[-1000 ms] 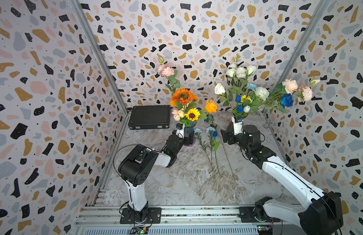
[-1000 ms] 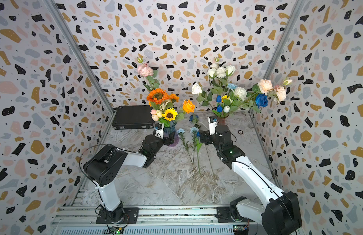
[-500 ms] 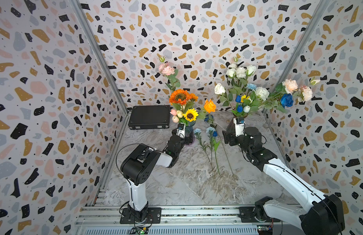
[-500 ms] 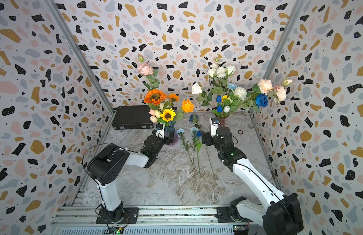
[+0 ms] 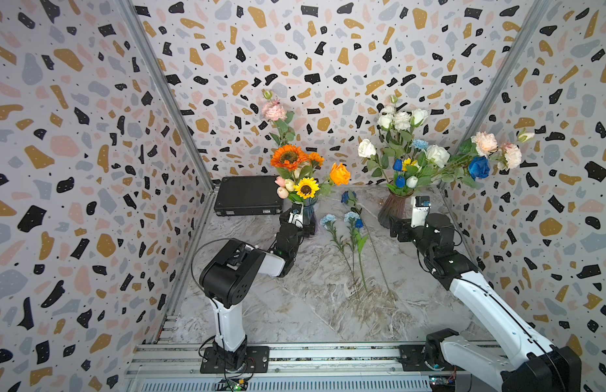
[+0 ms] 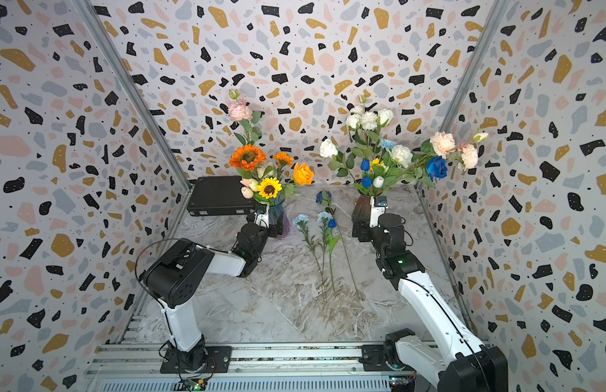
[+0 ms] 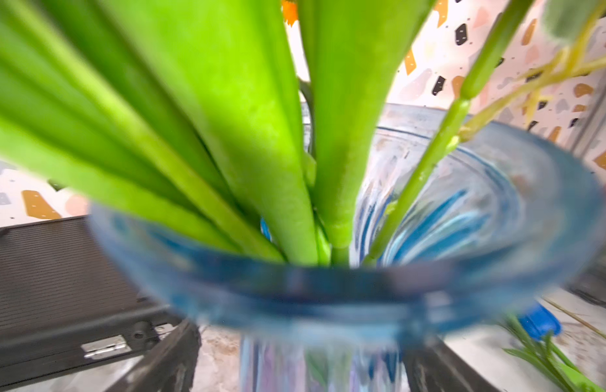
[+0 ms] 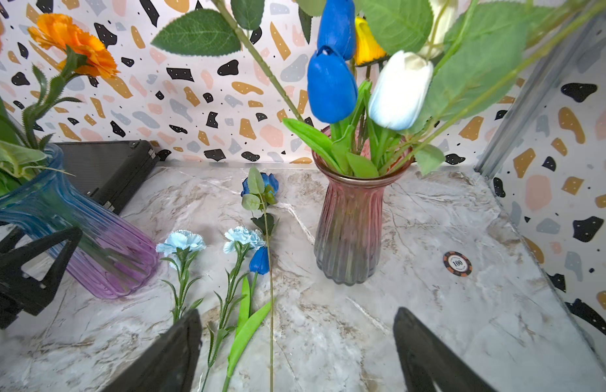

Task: Pick out blue flowers from the vase
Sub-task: Move the vase to the center of the board.

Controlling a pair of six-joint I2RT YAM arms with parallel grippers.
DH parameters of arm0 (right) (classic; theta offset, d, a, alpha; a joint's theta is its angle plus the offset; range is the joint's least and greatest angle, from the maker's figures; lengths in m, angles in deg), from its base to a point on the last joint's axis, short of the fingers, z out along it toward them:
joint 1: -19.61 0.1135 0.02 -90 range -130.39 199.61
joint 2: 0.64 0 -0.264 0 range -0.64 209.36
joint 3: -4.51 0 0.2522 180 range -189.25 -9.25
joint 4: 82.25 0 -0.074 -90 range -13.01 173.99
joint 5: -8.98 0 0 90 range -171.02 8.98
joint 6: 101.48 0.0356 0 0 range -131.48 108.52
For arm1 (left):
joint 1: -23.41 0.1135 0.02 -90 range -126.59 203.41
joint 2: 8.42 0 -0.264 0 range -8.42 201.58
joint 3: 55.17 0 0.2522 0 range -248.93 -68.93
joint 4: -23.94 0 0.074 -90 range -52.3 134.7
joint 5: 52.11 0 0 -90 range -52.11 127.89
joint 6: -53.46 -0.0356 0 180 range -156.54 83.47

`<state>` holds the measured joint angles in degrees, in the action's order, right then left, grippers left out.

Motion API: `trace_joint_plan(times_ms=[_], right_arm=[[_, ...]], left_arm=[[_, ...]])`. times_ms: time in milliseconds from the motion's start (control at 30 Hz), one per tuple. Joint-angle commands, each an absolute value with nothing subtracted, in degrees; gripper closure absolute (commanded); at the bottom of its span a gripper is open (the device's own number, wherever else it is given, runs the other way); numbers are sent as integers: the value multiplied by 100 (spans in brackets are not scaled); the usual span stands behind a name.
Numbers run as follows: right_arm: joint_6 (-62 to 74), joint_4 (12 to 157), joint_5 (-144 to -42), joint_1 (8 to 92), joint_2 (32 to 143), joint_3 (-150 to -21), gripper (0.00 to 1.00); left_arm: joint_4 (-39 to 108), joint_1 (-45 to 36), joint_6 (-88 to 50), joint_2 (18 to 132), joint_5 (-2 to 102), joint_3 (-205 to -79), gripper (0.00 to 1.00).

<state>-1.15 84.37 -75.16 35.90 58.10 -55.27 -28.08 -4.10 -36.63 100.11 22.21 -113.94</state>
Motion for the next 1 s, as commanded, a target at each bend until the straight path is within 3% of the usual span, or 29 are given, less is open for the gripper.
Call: trace_joint_plan(times_ms=[0, 300, 567, 800, 967], right_arm=[[-87, 8216, -7457, 3496, 5675, -5677, 11], [53, 8355, -7780, 3103, 5706, -5653, 12], [617, 9146, -8495, 2147, 5701, -5340, 12], [1371, 10314, -9755, 1072, 6107, -5225, 12], [1459, 11377, -10568, 767, 6735, -5279, 13]], left_arm=[[-3075, -277, -3841, 10132, 2051, -11536, 8], [-3204, 4, -4003, 10188, 2081, -11448, 8], [-3531, 14, -4028, 10106, 2252, -11287, 7], [-3591, 5, -3975, 9976, 2511, -11219, 7], [-3551, -95, -4073, 9727, 2673, -11075, 7]])
